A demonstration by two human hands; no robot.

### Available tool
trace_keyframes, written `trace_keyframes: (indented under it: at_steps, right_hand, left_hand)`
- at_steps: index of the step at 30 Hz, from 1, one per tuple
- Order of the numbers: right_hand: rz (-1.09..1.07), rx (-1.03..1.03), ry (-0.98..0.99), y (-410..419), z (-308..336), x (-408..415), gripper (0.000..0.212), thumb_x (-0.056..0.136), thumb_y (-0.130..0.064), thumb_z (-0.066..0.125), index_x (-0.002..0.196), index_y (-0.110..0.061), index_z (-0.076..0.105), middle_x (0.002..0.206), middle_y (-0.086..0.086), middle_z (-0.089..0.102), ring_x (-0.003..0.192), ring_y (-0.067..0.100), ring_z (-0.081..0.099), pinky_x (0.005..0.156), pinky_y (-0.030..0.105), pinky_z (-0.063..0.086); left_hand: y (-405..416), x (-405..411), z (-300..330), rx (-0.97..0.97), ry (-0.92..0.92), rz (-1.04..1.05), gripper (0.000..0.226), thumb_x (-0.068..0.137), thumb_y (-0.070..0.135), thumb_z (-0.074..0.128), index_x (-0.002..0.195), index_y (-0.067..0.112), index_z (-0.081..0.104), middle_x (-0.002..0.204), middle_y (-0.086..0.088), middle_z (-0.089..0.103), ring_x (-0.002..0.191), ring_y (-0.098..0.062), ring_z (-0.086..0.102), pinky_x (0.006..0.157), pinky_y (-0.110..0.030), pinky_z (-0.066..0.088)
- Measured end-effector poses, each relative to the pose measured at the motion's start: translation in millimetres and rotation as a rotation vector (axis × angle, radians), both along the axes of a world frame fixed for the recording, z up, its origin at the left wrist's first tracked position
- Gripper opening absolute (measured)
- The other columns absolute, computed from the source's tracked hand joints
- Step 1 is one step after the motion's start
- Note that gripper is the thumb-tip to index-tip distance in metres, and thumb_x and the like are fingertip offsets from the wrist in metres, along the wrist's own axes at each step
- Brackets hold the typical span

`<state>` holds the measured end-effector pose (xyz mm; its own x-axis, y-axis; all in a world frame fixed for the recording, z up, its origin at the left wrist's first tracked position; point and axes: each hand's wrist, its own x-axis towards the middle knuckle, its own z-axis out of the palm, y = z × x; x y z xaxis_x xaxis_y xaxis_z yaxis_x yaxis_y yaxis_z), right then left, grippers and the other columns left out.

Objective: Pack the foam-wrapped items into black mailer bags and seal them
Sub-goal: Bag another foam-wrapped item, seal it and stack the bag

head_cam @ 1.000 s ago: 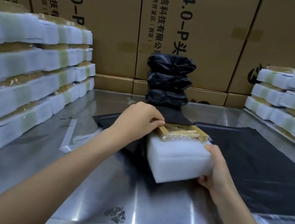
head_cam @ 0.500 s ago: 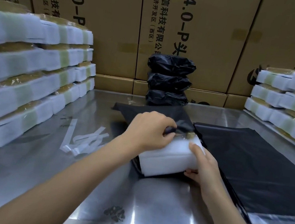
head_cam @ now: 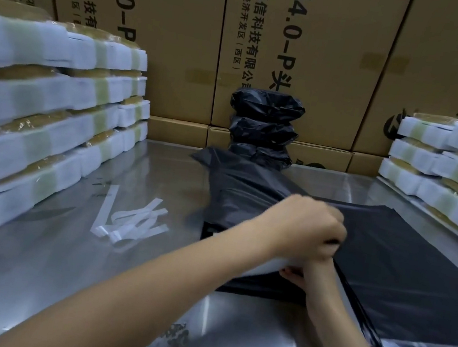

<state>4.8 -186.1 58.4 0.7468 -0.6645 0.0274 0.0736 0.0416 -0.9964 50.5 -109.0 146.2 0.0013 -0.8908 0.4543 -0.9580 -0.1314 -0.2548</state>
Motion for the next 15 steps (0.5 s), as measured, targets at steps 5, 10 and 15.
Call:
trace_keyframes:
  at_steps: [5, 10, 15]
  right_hand:
    - [-0.048, 0.136, -0.030, -4, 3, 1, 0.016, 0.095, -0.025, 0.051, 0.090, -0.017, 0.064, 0.075, 0.003, 0.069, 0.064, 0.018, 0.064, 0.047, 0.028, 0.052]
    - [-0.037, 0.151, -0.013, -2, 1, -5, 0.014, 0.092, -0.029, 0.050, 0.093, -0.020, 0.061, 0.083, 0.004, 0.061, 0.067, 0.020, 0.058, 0.049, 0.027, 0.054]
    - [-0.052, 0.504, -0.018, 6, 10, -5, 0.032, 0.094, 0.012, 0.037, 0.070, -0.004, 0.048, 0.069, 0.012, 0.045, 0.059, 0.022, 0.042, 0.050, 0.031, 0.051]
  left_hand:
    - [33, 10, -6, -0.179, 0.040, 0.147, 0.044, 0.080, 0.024, 0.065, 0.122, 0.017, 0.056, 0.107, -0.004, 0.057, 0.091, -0.023, 0.057, 0.061, -0.034, 0.048]
    - [69, 39, -7, -0.236, 0.040, 0.511, 0.049, 0.083, 0.017, 0.057, 0.130, 0.022, 0.044, 0.115, -0.001, 0.054, 0.101, -0.027, 0.057, 0.063, -0.035, 0.040]
    - [107, 26, -27, -0.093, -0.067, 0.310, 0.065, 0.075, 0.004, 0.064, 0.135, 0.023, 0.048, 0.092, -0.001, 0.063, 0.063, -0.028, 0.063, 0.045, -0.028, 0.028]
